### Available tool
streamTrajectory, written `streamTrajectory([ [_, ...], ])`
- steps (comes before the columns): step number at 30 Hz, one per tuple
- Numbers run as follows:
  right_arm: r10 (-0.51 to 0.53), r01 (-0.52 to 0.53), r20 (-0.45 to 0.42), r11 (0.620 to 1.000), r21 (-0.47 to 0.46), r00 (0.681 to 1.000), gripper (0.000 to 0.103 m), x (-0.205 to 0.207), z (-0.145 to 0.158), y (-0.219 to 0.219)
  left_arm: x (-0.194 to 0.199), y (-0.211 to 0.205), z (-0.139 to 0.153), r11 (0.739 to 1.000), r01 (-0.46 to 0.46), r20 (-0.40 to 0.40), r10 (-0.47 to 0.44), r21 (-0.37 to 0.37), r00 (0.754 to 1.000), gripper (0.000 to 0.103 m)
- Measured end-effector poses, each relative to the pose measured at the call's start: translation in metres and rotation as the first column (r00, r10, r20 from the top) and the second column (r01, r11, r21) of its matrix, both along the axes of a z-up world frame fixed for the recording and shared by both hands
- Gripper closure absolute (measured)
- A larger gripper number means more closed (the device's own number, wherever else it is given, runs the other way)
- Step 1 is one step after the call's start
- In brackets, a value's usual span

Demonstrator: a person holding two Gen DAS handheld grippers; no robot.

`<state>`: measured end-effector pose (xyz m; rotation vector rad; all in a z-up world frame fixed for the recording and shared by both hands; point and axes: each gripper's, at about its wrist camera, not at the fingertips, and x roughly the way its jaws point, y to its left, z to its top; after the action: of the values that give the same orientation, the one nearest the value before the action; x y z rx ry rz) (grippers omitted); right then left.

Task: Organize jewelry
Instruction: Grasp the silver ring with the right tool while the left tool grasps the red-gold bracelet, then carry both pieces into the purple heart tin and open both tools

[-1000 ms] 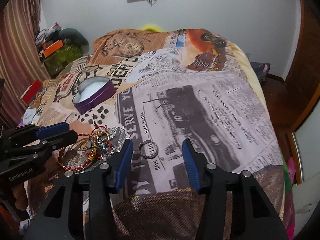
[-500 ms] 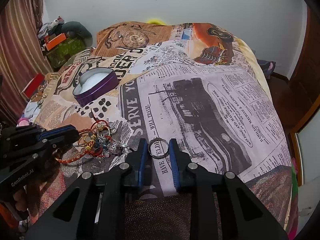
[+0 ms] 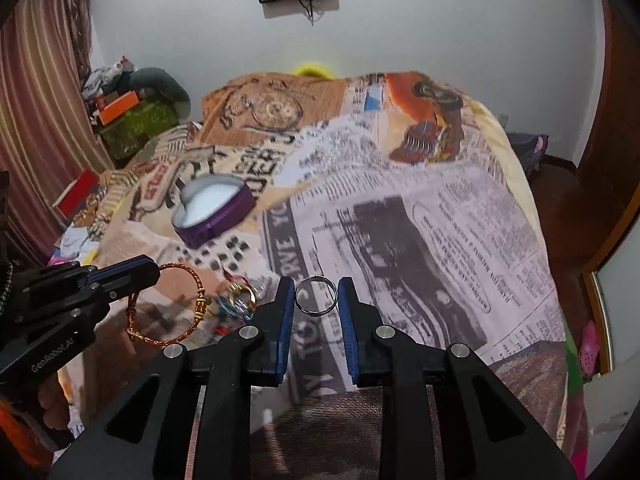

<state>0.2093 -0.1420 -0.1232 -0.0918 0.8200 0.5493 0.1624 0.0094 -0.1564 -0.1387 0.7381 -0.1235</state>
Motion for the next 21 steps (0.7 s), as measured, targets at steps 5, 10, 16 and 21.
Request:
streamTrajectory([
  [5,0.004,-0.004,0.045,1.0,0.011,0.999,0.083,-0.005,0.017,0.009,-0.004,0.01,0.018,0.999,-0.028,0.056,0.026,0.024,0.998,0.102],
  [10,0.015,-0.018,0.083,0.999,0.032,0.996,0.083,-0.008,0.033,0.021,-0.002,0.026,0.033,0.998,-0.06,0.103,0.056,0.037,0.993,0.102],
  [16,0.038,-0.044,0.125,0.998,0.049,0.991,0.083,-0.006,0.048,0.041,0.011,0.044,0.04,0.996,-0.081,0.12,0.076,0.041,0.99,0.102],
  [21,0.06,-0.068,0.146,0.996,0.051,0.987,0.083,0.003,0.056,0.059,0.025,0.06,0.04,0.995,-0.097,0.123,0.091,0.037,0.988,0.102],
])
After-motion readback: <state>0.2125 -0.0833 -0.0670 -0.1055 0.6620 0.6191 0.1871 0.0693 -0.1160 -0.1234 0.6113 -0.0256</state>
